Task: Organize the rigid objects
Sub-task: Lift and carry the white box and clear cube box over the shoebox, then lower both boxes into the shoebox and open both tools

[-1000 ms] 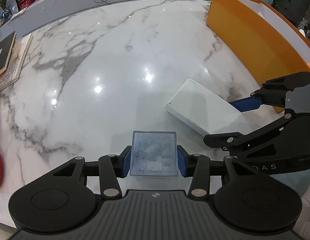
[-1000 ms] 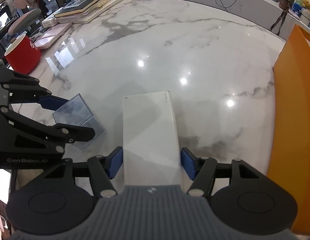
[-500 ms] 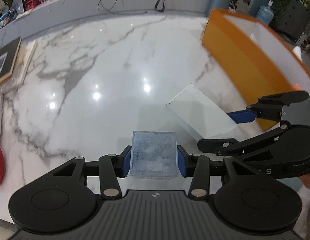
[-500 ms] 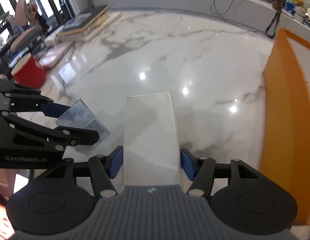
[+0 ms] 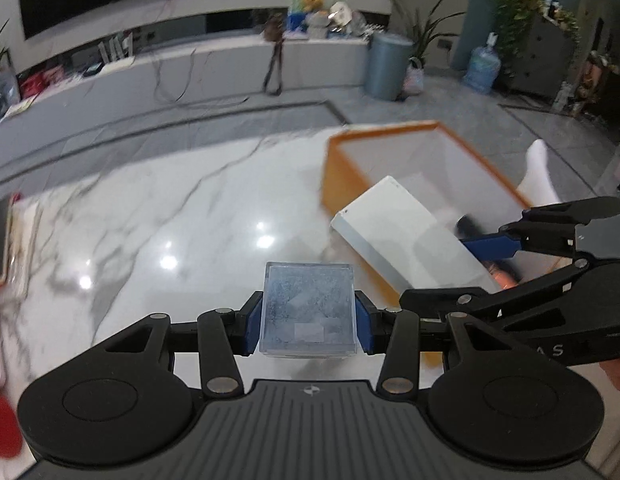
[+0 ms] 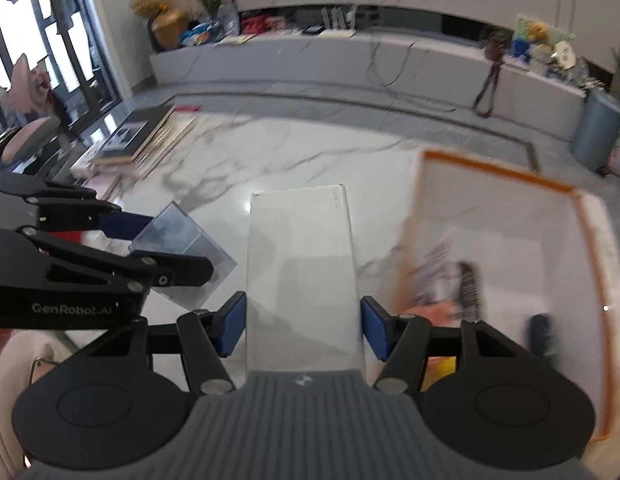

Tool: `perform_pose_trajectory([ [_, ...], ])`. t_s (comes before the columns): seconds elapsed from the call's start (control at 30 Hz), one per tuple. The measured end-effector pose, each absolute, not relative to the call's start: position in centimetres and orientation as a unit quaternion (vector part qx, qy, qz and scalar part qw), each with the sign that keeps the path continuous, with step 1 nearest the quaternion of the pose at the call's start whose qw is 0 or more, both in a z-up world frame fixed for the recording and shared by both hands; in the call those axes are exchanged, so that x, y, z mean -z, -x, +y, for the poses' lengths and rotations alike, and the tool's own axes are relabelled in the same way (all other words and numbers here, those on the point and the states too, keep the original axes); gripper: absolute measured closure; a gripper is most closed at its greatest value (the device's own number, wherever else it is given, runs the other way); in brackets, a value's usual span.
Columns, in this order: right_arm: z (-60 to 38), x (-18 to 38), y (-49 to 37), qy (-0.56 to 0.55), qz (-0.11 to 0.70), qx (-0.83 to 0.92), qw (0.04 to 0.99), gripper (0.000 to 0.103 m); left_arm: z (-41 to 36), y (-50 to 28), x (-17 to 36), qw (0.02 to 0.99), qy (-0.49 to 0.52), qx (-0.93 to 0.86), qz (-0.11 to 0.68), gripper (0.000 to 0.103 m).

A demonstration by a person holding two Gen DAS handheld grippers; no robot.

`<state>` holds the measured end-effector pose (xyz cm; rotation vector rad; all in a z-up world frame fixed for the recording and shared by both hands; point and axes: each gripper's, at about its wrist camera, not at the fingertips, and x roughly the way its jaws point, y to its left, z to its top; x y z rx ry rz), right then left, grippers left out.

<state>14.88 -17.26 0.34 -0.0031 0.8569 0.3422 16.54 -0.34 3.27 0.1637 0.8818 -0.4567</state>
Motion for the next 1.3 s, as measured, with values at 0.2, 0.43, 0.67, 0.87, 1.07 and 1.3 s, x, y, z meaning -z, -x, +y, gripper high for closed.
perform_pose_trajectory([
  [0.2,-23.3,-2.4,-16.7,-0.009,0.413,-0.117,0.903,0.042,-6.0,-19.0,-4.2,0.873,-0.082,0.261,0.404,0.051],
  [0.43,-29.2,0.5,-21.5,-0.030,0.452,-0.059,0.889,0.042,-12.1,-22.0,-3.0,0.862,-0.111,0.302,0.392,0.051],
  [0.67,-31.6,5.5,-26.6,-0.046,0.487,-0.048,0.871,0.042,-15.3,-26.5,-0.2,0.851,-0.152,0.302,0.401,0.051],
  [0.87,-31.9,8.3,-29.4,-0.048,0.502,-0.049,0.862,0.042,-17.1,-29.8,1.9,0.839,-0.189,0.291,0.419,0.051],
  [1.07,-32.0,10.2,-31.2,-0.046,0.527,-0.043,0.848,0.042,-18.8,-30.3,3.9,0.819,-0.233,0.285,0.441,0.051],
  [1.3,-32.3,11.8,-31.6,-0.058,0.540,-0.049,0.838,0.042,-19.5,-31.1,5.1,0.803,-0.264,0.273,0.460,0.051],
])
